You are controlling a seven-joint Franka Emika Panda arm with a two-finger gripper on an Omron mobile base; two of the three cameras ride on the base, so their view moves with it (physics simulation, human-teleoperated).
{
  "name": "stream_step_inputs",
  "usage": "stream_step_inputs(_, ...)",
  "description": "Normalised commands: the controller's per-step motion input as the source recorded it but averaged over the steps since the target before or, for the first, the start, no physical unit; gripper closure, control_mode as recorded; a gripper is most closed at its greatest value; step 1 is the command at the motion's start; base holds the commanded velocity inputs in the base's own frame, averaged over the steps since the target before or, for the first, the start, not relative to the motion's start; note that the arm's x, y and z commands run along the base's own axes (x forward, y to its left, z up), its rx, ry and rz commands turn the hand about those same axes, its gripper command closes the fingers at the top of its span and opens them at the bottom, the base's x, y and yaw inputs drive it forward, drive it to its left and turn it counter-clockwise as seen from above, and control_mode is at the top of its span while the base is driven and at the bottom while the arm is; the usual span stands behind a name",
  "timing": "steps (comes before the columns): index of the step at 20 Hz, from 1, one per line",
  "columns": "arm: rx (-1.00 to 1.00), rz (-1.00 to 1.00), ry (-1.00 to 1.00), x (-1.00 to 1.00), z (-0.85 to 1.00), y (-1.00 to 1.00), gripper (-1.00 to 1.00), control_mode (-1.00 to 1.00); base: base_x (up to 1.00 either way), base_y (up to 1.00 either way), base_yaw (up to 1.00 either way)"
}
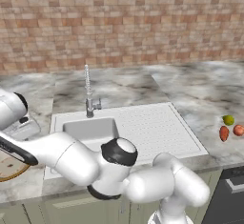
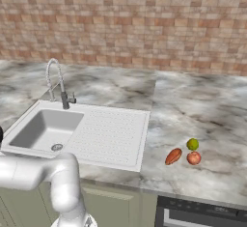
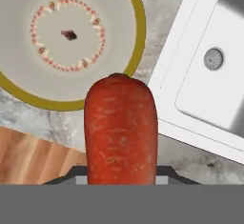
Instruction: There is a mixed pile of frozen fruits and vegetables on the counter. Locate all the frozen vegetables and place the items in a bowl on the counter. Take all the frozen fruits and defrost them in a running sink.
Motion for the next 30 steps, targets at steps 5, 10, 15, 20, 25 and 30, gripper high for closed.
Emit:
stream_step_inputs(5,0.58,0.0,-0.08,0.09,-0.68,-0.01,1.0,-1.0,0.0,0.0,0.0)
stream_step_inputs(10,0.17,0.0,-0.2,0.05,-0.32,0.02,1.0,-1.0,0.0,0.0,0.0)
stream_step_inputs(15,-0.01,0.0,-0.19,0.13,-0.05,0.14,1.0,-1.0,0.0,0.0,0.0)
stream_step_inputs(20,0.0,0.0,0.0,0.0,-0.14,0.2,1.0,-1.0,0.0,0.0,0.0)
stream_step_inputs(25,0.0,0.0,0.0,0.01,-0.04,0.07,1.0,-1.0,0.0,0.0,0.0)
stream_step_inputs(30,-0.04,0.0,0.0,0.08,0.0,0.07,1.0,-1.0,0.0,0.0,0.0)
